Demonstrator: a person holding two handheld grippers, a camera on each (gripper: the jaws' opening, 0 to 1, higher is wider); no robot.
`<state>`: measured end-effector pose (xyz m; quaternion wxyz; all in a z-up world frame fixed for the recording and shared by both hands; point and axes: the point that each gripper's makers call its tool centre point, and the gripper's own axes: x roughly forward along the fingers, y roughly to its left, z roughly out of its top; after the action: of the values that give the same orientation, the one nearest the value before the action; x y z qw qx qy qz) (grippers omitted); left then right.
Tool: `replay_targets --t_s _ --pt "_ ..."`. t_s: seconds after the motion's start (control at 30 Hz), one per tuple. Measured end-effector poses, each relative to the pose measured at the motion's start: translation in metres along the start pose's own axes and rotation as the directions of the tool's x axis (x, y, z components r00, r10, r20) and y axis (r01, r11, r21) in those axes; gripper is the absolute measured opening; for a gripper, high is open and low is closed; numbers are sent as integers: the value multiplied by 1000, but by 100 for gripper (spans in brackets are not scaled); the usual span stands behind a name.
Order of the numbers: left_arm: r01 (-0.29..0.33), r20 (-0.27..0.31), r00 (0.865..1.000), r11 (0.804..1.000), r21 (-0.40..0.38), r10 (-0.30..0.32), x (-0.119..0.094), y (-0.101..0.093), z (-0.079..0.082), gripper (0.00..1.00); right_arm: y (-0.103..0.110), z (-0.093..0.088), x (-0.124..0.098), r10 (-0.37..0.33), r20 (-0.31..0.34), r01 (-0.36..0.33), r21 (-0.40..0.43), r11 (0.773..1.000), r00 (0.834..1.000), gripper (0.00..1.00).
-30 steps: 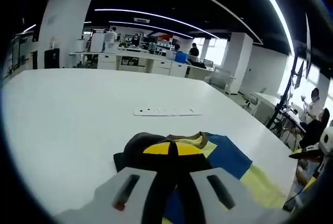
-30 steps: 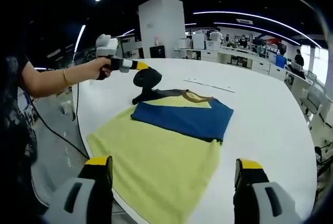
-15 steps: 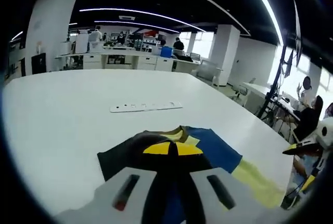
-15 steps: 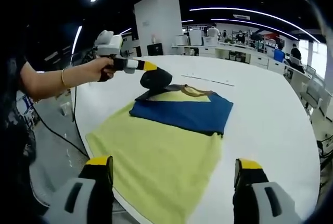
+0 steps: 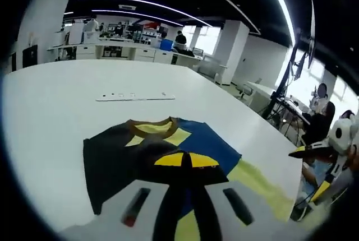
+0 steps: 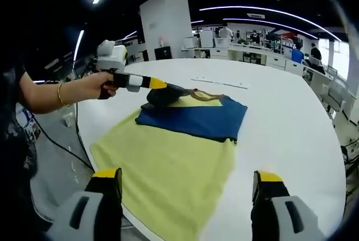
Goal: Fold the garment on the visible template until the final outline fits inside the template.
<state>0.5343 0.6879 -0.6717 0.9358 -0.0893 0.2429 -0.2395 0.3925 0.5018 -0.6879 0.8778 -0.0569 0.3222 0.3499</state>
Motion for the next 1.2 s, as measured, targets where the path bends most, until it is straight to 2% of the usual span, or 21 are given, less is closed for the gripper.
replay_targets --t_s 0.13,0.27,0.3,0.53,0.83,1.0,1.2 --pt "27 -21 999 999 26 -26 2 -11 -7 0 -1 0 0 -2 2 2 6 1000 1000 97" --pt "43 -69 997 996 80 -38 6 -18 -22 0 -3 0 0 -6 4 6 9 1000 1000 97" --pt "45 -93 995 996 82 -37 7 -18 -28 0 -4 0 0 -8 4 8 10 1000 1000 97" --pt "49 -163 986 998 45 -41 17 -21 -62 0 -7 0 -1 -15 4 15 13 1000 1000 97" --pt "77 -193 979 994 80 -61 19 -30 -78 0 -8 -1 -2 -19 0 19 9 1000 1000 97" --pt "90 -202 977 990 107 -67 17 -34 -84 8 -7 -2 -1 -20 -2 20 4 1000 1000 97" --pt "102 -168 983 987 124 -80 6 -35 -78 16 -6 0 -3 -16 4 16 5 1000 1000 98"
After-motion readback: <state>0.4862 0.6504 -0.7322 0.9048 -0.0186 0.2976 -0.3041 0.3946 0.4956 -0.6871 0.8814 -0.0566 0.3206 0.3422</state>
